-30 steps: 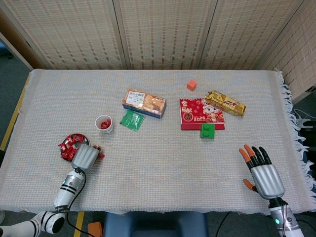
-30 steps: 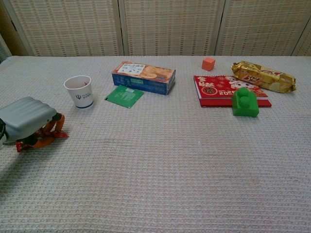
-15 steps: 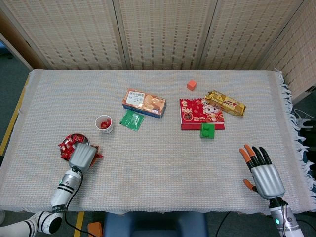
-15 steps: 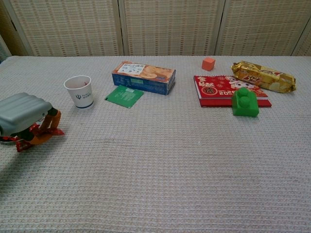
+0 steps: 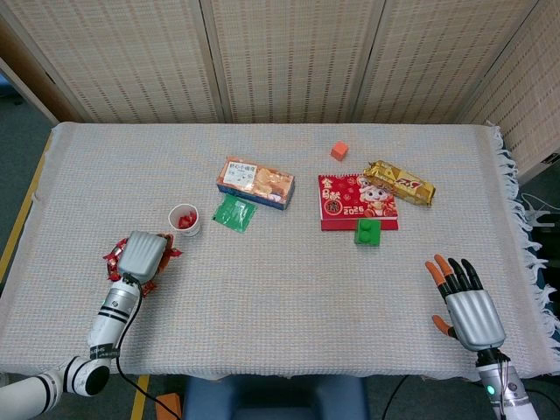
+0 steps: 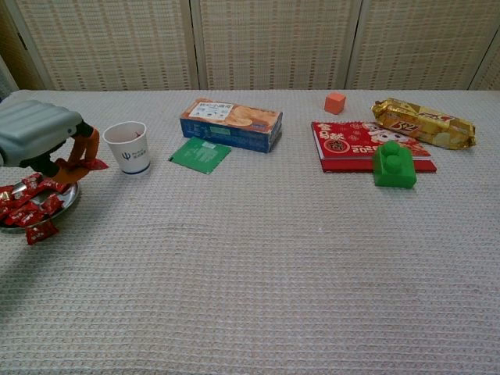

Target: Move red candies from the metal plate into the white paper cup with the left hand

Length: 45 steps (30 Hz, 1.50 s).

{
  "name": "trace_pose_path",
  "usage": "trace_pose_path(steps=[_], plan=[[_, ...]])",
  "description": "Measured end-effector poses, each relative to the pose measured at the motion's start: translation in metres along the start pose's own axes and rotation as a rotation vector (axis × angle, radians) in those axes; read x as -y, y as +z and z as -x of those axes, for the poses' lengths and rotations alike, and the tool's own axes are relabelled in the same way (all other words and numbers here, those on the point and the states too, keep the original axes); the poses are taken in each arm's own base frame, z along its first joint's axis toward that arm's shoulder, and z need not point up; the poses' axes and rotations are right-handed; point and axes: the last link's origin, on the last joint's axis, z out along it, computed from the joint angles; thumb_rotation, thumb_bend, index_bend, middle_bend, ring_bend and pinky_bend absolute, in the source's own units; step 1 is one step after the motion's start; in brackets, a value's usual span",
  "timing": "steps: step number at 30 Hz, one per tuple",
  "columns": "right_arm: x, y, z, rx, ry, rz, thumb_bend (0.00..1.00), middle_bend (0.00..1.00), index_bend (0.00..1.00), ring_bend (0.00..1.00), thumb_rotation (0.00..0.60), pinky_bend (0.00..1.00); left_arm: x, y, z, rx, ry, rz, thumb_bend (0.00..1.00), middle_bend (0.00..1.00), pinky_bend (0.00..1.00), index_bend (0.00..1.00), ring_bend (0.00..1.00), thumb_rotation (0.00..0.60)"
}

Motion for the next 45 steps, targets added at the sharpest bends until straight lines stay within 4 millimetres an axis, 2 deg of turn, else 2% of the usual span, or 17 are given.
trace_pose_path(steps=[5, 8, 20, 25, 32, 40, 45], plan=[[-0.001, 0.003, 0.001, 0.002, -0.005, 0.014, 0.12, 0.00, 0.00, 0.00, 0.600, 0.03, -0.005, 0.028, -0.028, -0.050, -0.023, 0.001, 0.39, 0.60, 1.00, 0.55, 0.87, 0.600], [-0.001, 0.004, 0.002, 0.006, -0.007, 0.020, 0.12, 0.00, 0.00, 0.00, 0.600, 0.03, -0.011, 0.042, -0.037, -0.056, -0.034, 0.008, 0.39, 0.60, 1.00, 0.55, 0.87, 0.600], [-0.004, 0.004, -0.001, -0.010, -0.006, 0.041, 0.12, 0.00, 0.00, 0.00, 0.600, 0.03, -0.012, 0.087, -0.031, -0.030, -0.037, -0.028, 0.39, 0.58, 1.00, 0.53, 0.87, 0.600], [-0.004, 0.004, -0.001, -0.013, -0.006, 0.042, 0.12, 0.00, 0.00, 0.00, 0.600, 0.03, -0.011, 0.092, -0.025, -0.014, -0.043, -0.030, 0.39, 0.52, 1.00, 0.49, 0.85, 0.600], [-0.004, 0.004, -0.001, -0.014, -0.006, 0.042, 0.12, 0.00, 0.00, 0.00, 0.600, 0.03, -0.017, 0.091, -0.017, 0.009, -0.042, -0.008, 0.39, 0.35, 1.00, 0.35, 0.83, 0.600], [-0.005, 0.003, -0.002, -0.017, -0.003, 0.040, 0.12, 0.00, 0.00, 0.00, 0.600, 0.03, -0.023, 0.088, -0.022, -0.014, -0.049, 0.010, 0.39, 0.32, 1.00, 0.31, 0.83, 0.600], [-0.003, 0.003, -0.002, -0.014, -0.003, 0.031, 0.12, 0.00, 0.00, 0.00, 0.600, 0.03, -0.026, 0.077, -0.029, -0.050, -0.053, 0.034, 0.39, 0.30, 1.00, 0.29, 0.83, 0.600]])
